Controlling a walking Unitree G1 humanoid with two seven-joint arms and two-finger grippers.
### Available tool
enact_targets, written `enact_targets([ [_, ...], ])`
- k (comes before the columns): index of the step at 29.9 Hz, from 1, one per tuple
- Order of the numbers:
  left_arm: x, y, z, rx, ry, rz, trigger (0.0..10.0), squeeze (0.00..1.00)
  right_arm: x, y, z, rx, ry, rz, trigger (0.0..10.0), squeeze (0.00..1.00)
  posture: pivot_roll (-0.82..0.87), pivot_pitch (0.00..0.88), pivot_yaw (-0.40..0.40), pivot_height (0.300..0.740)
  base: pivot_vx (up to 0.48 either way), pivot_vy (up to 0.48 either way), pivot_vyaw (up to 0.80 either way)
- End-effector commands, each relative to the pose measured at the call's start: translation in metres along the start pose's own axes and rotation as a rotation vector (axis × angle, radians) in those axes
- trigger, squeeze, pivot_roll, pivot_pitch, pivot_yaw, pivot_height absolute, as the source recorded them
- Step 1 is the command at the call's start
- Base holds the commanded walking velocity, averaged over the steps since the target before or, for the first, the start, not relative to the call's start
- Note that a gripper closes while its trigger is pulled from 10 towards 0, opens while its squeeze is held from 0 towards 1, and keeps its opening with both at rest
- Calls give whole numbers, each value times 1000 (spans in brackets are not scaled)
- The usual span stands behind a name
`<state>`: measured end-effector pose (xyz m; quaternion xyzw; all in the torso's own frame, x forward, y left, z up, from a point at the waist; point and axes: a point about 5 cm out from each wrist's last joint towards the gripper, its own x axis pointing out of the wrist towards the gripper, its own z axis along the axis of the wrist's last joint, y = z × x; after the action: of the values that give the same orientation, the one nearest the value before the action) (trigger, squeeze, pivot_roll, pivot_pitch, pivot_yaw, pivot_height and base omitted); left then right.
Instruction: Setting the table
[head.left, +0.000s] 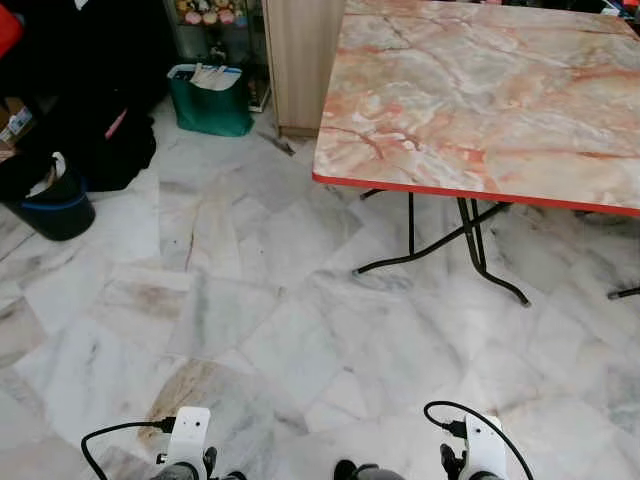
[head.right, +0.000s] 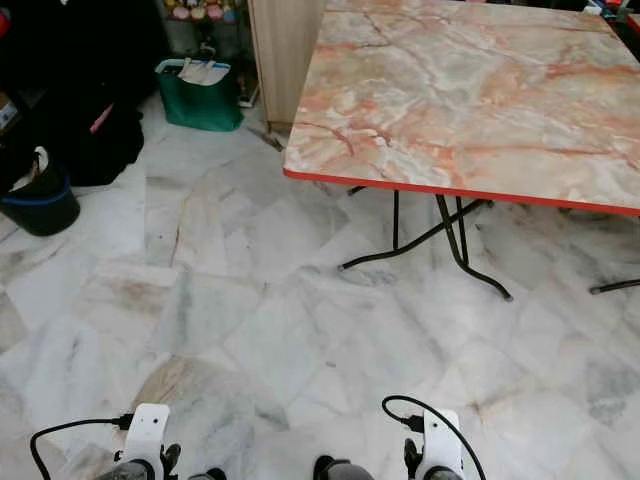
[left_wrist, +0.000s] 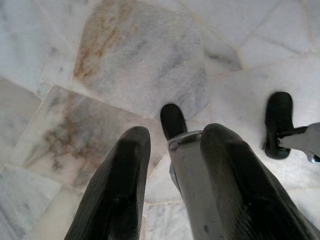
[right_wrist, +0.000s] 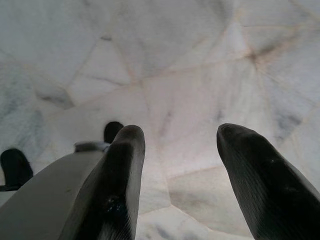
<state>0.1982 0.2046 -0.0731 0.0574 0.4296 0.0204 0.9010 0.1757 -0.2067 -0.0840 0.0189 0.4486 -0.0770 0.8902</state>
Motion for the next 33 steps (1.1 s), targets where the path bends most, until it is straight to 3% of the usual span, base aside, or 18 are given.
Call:
enact_targets([
  [1,-1,-4,-9,7,36,-8,10000,0,-1,-4,-6,18,23,-18,10000,0,-71,208,3,740,0,-259,0],
  [8,-1,-4,-8,5,35,-8,10000,0,-1,-4,-5,28,23,-19,10000,0,-70,213,4,740,0,-269,0],
  [14,-1,-4,-7,0,35,-7,10000,0,0,-2,-3,33,20,-11,10000,0,-70,212,3,740,0,-283,-788],
  [33,-1,-3,-9,-11,40,-12,10000,0,0,-1,0,32,3,-9,10000,0,-73,206,6,740,0,-302,0],
])
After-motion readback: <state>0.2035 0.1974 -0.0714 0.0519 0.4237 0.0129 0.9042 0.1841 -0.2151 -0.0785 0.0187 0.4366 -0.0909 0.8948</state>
